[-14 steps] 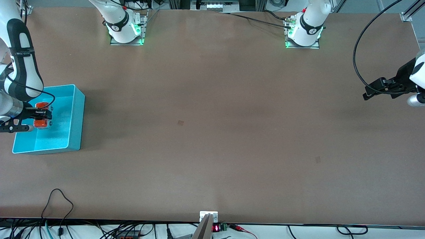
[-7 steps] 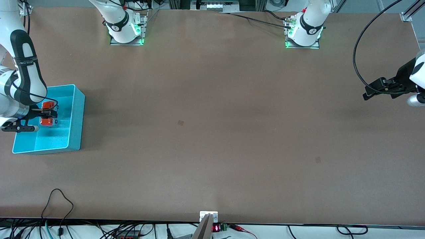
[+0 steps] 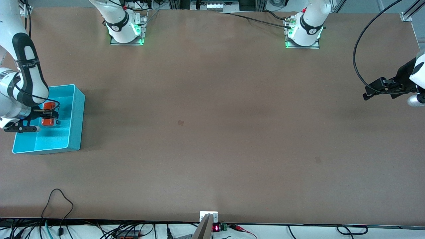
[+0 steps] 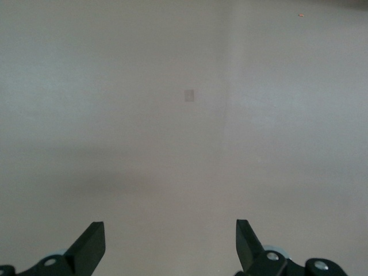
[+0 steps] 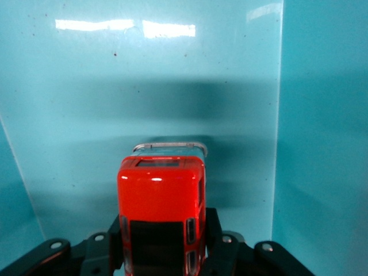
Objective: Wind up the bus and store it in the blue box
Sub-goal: 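Open the right gripper to release the bus in the box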
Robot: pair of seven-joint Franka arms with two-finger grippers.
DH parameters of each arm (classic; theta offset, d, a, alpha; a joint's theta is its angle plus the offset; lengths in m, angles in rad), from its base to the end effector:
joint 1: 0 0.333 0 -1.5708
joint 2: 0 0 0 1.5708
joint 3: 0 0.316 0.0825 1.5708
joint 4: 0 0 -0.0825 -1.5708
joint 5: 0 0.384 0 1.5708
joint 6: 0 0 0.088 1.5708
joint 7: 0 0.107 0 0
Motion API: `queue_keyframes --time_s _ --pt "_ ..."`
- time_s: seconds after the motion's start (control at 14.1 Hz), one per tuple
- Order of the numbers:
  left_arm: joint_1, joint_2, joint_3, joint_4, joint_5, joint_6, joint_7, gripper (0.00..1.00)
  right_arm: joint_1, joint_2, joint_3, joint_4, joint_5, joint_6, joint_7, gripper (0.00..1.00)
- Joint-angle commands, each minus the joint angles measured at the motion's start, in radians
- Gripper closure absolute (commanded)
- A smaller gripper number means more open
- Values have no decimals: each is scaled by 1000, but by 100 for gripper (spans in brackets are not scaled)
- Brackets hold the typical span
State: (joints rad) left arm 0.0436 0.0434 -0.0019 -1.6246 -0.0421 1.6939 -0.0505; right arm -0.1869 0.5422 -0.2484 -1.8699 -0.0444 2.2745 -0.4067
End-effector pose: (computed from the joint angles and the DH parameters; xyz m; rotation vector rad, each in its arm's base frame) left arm 0.5767 0.0201 0.5854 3.0957 0.1500 0.0399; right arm 0.5697 -0.2581 0.2214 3.0325 0.0437 -0.2710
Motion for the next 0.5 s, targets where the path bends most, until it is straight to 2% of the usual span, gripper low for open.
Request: queue_keyframes --time_s 0.0,0.28,0.43 --pt "2 -10 -7 -3 19 -2 15 0 -22 15 5 8 11 10 -44 50" --pt "2 -10 -7 -3 19 -2 15 0 -22 18 5 -2 9 8 -44 32" --pt "2 -10 -7 -3 19 -2 15 0 -22 18 5 -2 9 8 -44 0"
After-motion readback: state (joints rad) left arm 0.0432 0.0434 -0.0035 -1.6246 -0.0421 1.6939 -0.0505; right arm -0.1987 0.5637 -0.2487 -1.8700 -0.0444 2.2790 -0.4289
